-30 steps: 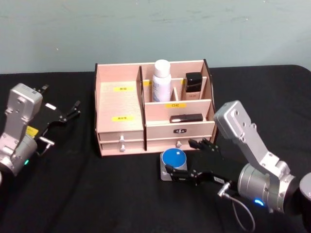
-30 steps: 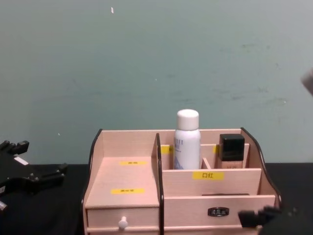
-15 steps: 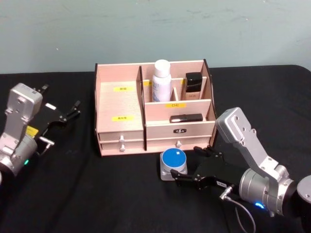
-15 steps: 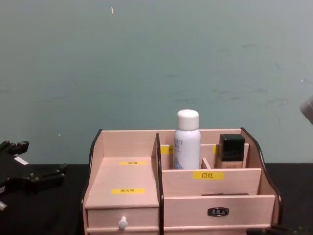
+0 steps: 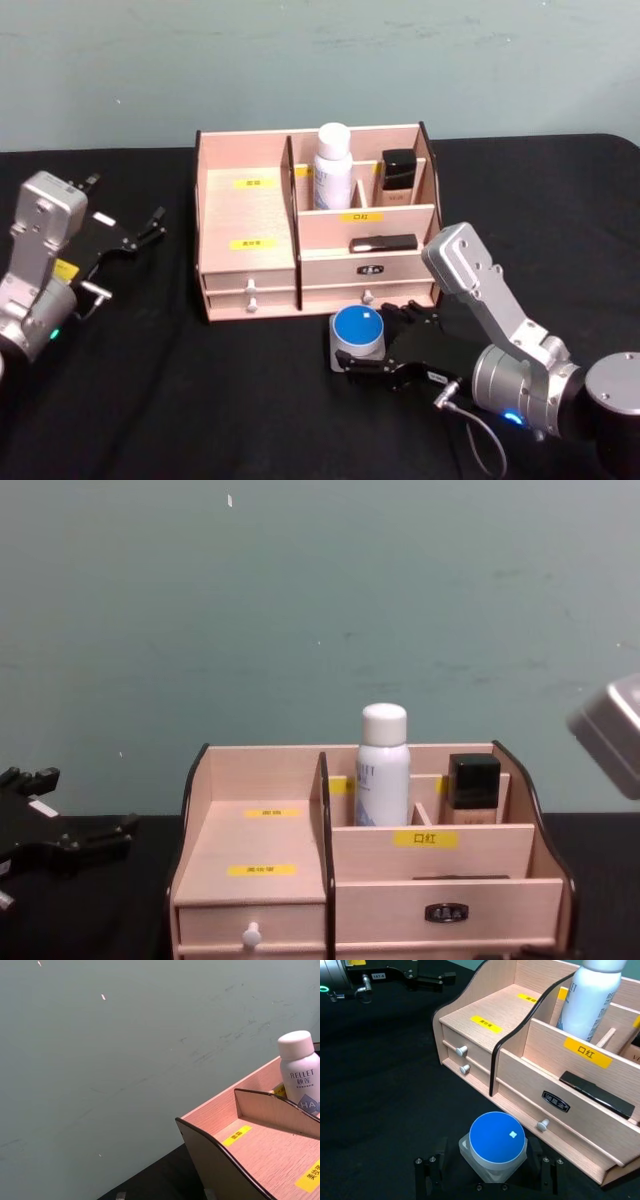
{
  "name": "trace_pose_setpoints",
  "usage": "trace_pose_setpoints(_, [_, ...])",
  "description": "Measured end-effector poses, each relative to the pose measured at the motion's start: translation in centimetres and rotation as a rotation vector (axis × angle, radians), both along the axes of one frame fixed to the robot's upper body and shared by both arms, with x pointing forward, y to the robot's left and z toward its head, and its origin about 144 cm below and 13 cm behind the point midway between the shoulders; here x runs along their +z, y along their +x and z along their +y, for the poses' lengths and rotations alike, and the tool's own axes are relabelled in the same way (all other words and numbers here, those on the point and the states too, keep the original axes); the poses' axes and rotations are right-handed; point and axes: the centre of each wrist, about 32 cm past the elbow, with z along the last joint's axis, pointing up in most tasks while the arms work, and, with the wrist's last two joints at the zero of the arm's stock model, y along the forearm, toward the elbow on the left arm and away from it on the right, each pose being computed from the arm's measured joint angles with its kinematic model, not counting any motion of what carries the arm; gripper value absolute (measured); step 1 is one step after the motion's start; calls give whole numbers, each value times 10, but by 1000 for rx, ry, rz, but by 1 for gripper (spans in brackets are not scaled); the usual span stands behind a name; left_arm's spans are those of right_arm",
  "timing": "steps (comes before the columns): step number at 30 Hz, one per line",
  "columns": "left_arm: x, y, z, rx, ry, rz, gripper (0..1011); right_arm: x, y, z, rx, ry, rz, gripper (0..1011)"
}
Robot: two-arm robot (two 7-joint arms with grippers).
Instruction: Pick up the facial cleanser and watermelon frost from the table and place them into the tiered storage box.
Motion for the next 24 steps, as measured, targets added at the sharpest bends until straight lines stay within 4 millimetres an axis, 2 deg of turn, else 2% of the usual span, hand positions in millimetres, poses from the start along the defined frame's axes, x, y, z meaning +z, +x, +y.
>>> trace_pose_setpoints(24, [0, 0, 0, 0, 0, 0, 1010, -5, 5, 5, -3, -24, -15, 1003])
